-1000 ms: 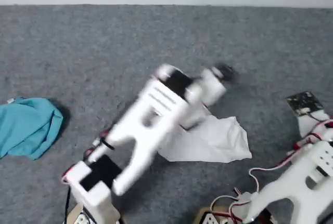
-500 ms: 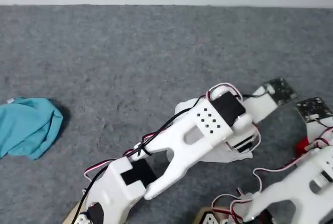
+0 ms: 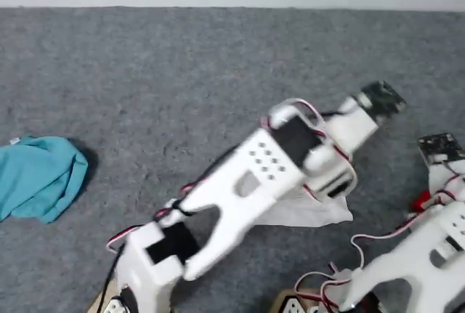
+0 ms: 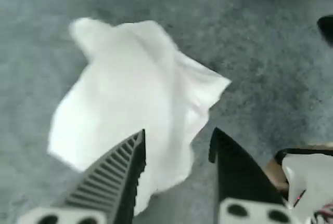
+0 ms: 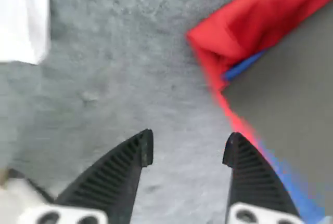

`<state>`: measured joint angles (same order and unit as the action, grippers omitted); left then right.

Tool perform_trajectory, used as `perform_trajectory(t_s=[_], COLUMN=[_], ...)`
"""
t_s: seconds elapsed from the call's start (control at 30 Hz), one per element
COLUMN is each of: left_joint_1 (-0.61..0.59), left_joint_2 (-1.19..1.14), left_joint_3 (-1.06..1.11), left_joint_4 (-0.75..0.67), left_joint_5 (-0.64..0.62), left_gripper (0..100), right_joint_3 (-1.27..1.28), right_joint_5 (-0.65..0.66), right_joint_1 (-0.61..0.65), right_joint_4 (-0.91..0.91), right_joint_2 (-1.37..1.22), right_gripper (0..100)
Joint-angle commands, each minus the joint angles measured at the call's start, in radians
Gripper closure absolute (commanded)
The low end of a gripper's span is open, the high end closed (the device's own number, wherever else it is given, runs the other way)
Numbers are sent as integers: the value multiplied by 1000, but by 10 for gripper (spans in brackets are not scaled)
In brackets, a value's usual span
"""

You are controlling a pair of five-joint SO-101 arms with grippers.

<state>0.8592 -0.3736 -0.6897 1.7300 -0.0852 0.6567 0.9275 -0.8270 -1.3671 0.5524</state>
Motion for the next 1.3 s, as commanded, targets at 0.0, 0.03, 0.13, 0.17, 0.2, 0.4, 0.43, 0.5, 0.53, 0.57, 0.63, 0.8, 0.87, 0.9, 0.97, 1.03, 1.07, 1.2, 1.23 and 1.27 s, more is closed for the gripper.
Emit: perform_trajectory(t_s=[0.0,0.03,0.13,0.17,0.2,0.4,0.43,0.5,0.53,0.57,0.63,0.8,0.87,0.9,0.97,1.03,1.07,1.2,1.23,1.27], left_joint_1=[-98,-129,-252,-301,-354,-641,-684,-756,-790,-818,-870,-957,-974,-979,-984,-980,-979,-977,-977,-977], left_joint_2=[227,265,361,385,408,525,534,552,555,557,557,563,557,555,555,555,555,555,555,555], left_joint_3=[128,157,225,251,283,582,636,750,800,846,920,1041,1075,1092,1122,1152,1164,1194,1196,1196], left_joint_4=[28,28,28,28,28,26,26,25,23,23,21,-21,-41,-54,-87,-120,-135,-163,-163,-163], left_joint_5=[-11,-11,-6,-5,-2,98,117,155,175,190,218,238,250,252,252,252,250,250,250,250], left_gripper=[806,809,836,844,848,848,848,848,848,848,848,848,848,848,848,848,848,848,848,848], right_joint_3=[-126,-153,-264,-308,-354,-499,-491,-457,-434,-407,-351,-242,-213,-193,-130,-41,-18,-49,-63,-75], right_joint_5=[-292,-353,-493,-528,-557,-617,-617,-617,-617,-611,-609,-525,-436,-396,-321,-250,-219,-193,-193,-193], right_joint_1=[151,219,427,493,558,983,1047,1155,1185,1202,1196,1055,998,977,941,906,877,733,705,687], right_joint_4=[-122,-153,-202,-206,-208,-211,-214,-216,-217,-216,-211,-291,-351,-381,-421,-427,-426,-392,-377,-366], right_joint_2=[1,1,1,1,-1,-2,-4,-21,-36,-53,-93,-119,-94,-77,-35,16,44,160,189,217], right_gripper=[772,772,772,772,772,772,772,772,772,772,772,772,772,772,772,772,772,772,772,772])
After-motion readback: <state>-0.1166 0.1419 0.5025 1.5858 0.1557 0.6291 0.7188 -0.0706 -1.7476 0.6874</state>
